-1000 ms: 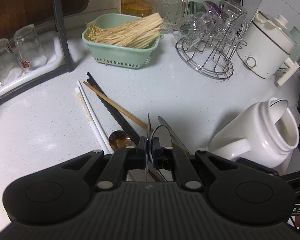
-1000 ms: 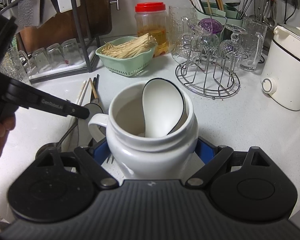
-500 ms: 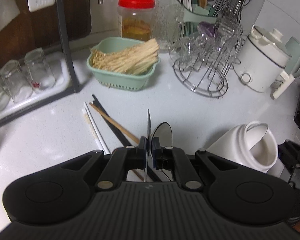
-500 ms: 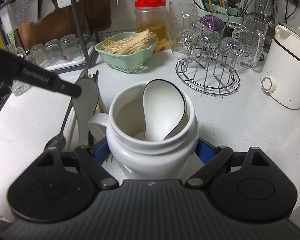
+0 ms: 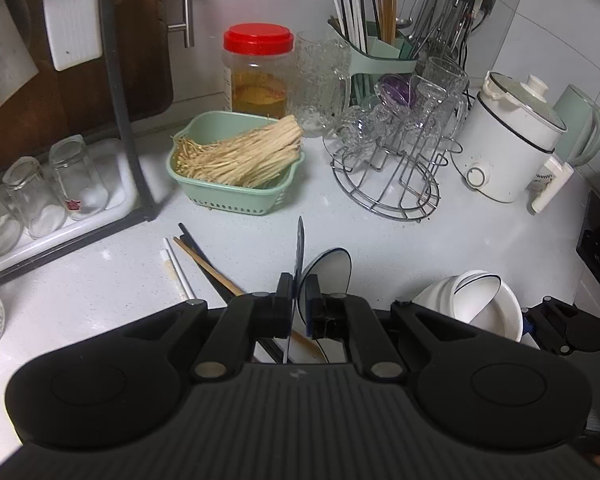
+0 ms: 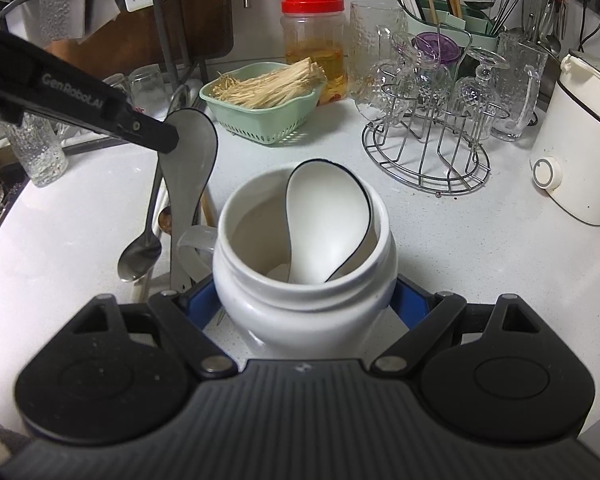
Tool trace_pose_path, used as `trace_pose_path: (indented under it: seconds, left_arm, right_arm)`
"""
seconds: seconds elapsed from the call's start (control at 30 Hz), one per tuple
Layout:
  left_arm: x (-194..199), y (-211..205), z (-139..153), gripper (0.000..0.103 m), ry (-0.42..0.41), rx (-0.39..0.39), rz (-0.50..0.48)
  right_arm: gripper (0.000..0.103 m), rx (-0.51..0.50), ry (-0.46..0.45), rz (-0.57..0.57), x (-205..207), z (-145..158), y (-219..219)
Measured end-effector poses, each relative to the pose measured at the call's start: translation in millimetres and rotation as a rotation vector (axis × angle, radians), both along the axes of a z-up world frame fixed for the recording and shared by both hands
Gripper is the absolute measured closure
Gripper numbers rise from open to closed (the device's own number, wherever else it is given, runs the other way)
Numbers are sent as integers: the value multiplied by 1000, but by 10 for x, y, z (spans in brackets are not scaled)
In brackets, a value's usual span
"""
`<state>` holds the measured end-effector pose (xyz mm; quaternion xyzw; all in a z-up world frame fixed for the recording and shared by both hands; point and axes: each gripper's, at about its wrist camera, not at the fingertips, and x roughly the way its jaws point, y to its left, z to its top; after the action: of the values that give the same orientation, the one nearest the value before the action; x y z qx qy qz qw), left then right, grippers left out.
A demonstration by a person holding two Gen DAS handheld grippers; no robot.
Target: Organize utensils
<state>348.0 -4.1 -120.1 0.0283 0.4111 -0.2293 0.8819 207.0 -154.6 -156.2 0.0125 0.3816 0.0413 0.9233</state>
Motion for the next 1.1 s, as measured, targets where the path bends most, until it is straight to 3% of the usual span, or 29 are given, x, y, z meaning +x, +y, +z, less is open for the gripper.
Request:
trace_pose_path:
  seconds: [0.3,0.57,0.77,1.1]
  left_arm:
    - [-97,123,-38,97,21,1,17]
    - [103,158,-548,98,175,-9,31]
    - [232,193,-808,99,245,-23,41]
    - [311,285,-797,98,260,-86,-11]
  right_arm:
    - [12,4,-15,4,-1,-14,36]
    - [12,4,-15,7,6,-11,40]
    - [12,5,-11,10,12,-6,32]
    - [12,7,-9,6,23,-10,24]
